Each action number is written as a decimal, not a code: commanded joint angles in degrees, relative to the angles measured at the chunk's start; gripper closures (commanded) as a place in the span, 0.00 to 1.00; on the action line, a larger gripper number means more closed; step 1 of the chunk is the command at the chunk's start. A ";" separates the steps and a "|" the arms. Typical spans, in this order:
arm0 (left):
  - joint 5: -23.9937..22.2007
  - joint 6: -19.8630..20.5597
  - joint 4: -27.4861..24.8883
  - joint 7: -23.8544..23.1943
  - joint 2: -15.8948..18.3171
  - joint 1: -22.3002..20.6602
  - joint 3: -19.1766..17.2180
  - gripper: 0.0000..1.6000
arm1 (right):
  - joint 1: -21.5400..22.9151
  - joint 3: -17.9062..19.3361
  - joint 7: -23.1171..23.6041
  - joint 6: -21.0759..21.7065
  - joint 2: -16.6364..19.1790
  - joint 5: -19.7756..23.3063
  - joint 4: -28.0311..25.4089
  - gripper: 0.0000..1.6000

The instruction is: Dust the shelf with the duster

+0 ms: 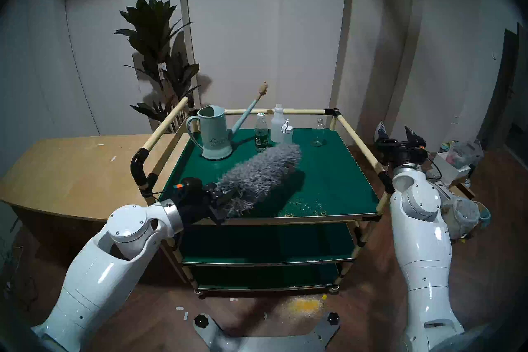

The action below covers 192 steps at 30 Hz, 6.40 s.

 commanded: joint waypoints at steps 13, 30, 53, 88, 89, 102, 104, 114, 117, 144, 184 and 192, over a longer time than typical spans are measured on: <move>4.16 -13.67 4.32 10.70 -7.97 7.53 -0.65 1.00 | 2.12 -2.80 -4.88 1.13 -1.60 -3.44 -3.69 0.00; 7.77 -7.64 9.81 13.55 -8.96 1.52 5.52 1.00 | 2.31 -1.43 -4.75 1.12 -0.56 -2.36 -2.92 0.00; 8.32 -3.12 10.85 7.36 -10.82 -3.41 12.64 1.00 | 2.96 1.64 -4.11 0.93 0.85 -0.67 -1.69 0.00; 12.26 3.42 13.05 -4.11 -14.52 -12.76 26.22 1.00 | 1.20 9.72 -2.68 1.01 4.02 2.11 0.12 0.00; 12.03 3.50 13.53 -5.29 -14.61 -13.14 26.71 1.00 | 1.28 9.89 -2.64 0.96 4.19 2.04 0.40 0.00; 11.35 2.89 17.43 -13.17 -15.80 -15.45 30.80 1.00 | 1.95 11.11 -1.62 0.32 6.11 1.36 3.89 0.00; 11.13 2.69 17.90 -13.63 -16.06 -15.39 31.15 1.00 | 2.18 11.04 -1.50 0.22 6.27 1.09 4.47 0.00; 8.97 2.78 15.72 -14.73 -15.05 -12.78 31.27 1.00 | 3.12 10.07 0.06 -0.42 6.36 0.34 6.90 0.00; 8.40 3.04 14.07 -14.14 -14.32 -11.29 30.83 1.00 | 3.80 9.31 0.73 -0.72 6.37 0.29 8.05 0.00; 0.56 3.04 -1.79 -8.95 -5.19 1.46 17.59 1.00 | 7.13 2.90 4.12 -2.57 4.43 1.62 11.73 0.00; -20.05 -6.88 -12.10 2.83 11.77 15.36 -22.59 1.00 | 10.51 -8.20 3.93 -2.68 -2.14 0.51 10.85 0.00; -20.73 -8.49 -7.69 4.45 12.33 16.31 -31.77 1.00 | 10.32 -9.66 2.85 -2.84 -3.15 -0.25 10.48 0.00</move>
